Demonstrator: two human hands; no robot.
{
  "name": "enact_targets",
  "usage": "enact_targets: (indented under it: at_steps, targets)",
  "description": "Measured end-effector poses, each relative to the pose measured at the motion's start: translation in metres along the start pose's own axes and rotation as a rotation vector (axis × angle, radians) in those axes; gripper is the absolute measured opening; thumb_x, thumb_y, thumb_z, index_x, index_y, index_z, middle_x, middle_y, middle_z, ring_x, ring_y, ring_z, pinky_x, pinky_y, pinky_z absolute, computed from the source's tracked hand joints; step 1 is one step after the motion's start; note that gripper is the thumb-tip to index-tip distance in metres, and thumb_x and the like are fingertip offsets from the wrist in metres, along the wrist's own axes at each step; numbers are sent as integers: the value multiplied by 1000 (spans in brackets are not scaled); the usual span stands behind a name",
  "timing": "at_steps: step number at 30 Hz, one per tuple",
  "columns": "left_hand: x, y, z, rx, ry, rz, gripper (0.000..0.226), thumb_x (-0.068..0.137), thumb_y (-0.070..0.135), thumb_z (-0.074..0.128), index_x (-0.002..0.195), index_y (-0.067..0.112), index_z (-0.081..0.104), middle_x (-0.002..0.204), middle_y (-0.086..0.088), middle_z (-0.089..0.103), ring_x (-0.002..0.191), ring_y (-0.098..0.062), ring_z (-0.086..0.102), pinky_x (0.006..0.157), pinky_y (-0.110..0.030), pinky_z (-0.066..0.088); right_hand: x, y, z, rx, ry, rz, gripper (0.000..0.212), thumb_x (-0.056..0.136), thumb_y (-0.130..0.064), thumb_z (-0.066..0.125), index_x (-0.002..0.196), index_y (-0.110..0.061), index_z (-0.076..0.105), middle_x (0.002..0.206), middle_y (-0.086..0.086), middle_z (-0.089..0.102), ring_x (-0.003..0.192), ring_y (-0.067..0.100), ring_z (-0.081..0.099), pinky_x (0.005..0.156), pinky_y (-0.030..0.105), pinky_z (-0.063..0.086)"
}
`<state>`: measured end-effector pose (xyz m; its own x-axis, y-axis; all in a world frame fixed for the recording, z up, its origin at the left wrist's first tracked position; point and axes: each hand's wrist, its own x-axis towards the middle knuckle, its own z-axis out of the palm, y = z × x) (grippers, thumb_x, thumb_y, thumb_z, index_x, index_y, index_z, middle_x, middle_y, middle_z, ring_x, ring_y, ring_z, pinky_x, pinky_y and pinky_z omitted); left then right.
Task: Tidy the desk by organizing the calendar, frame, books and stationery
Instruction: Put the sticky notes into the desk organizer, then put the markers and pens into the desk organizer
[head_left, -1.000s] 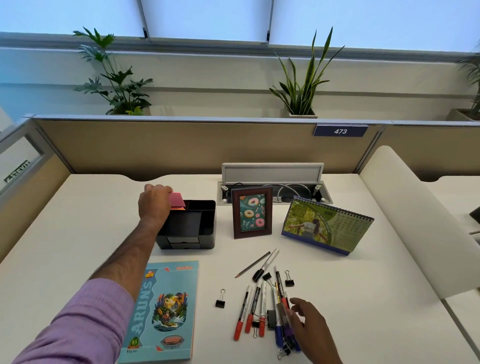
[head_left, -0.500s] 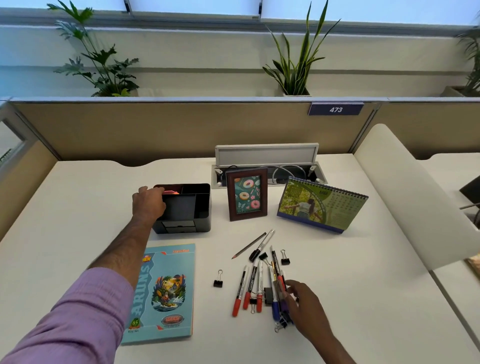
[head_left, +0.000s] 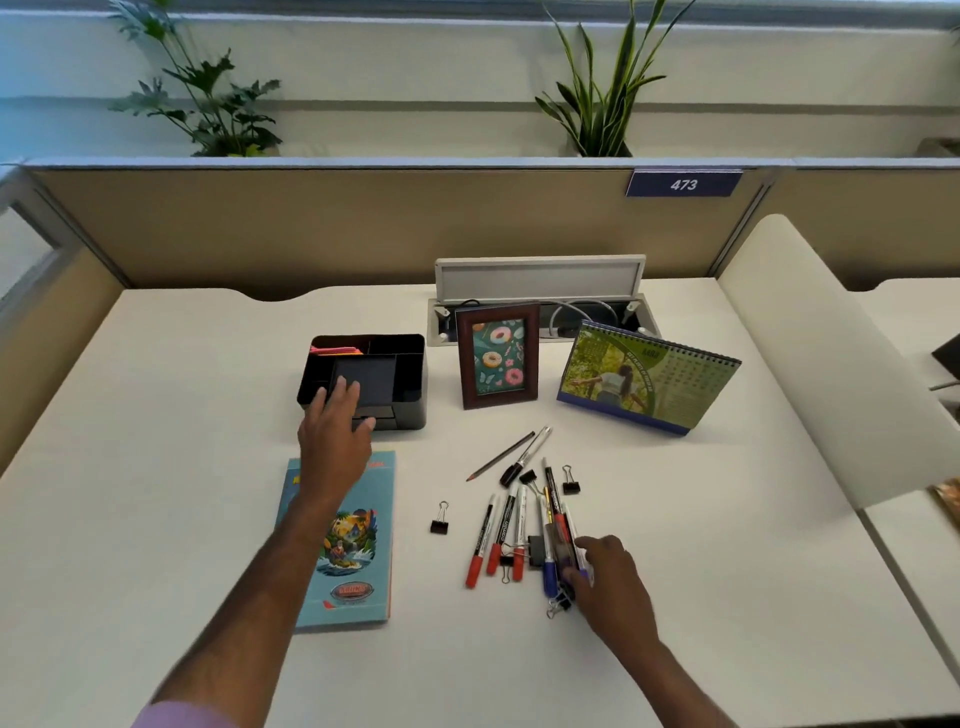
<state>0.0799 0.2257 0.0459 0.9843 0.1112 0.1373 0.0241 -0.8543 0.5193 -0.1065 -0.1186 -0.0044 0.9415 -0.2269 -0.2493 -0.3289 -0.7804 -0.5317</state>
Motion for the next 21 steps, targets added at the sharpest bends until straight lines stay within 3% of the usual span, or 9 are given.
enact_targets:
  at_steps: [10,13,15,21]
  targets:
    - [-97,25,46,-88,-113,-23,55,94,22,65,145,16,49,156,-3,40,146,-30,30,115,-51,29,15,-5,2,5,76,57,27,90,-39,61,109,-20,65,95,-5,56,92,17,57,71,34,46]
    - [-106,30,53,-102,-136,-29,54,93,22,66,144,16,50,155,-3,41,146,-31,32,115,-50,30,30,-15,1,-69,76,59,27,92,-43,55,85,-19,64,88,0,61,83,21,59,66,34,48]
    - [-110,35,55,-106,-150,-39,55,93,23,66,145,17,50,155,-2,41,146,-31,31,115,-52,31,39,-20,3,-121,75,70,36,93,-47,51,69,-20,54,76,-2,58,70,20,57,61,34,50]
    - [-110,40,55,-114,-156,-52,56,93,24,66,146,18,48,156,-2,39,147,-30,29,116,-53,30,53,-26,12,-180,30,97,27,93,-39,48,88,-15,57,85,3,65,85,27,62,65,34,45]
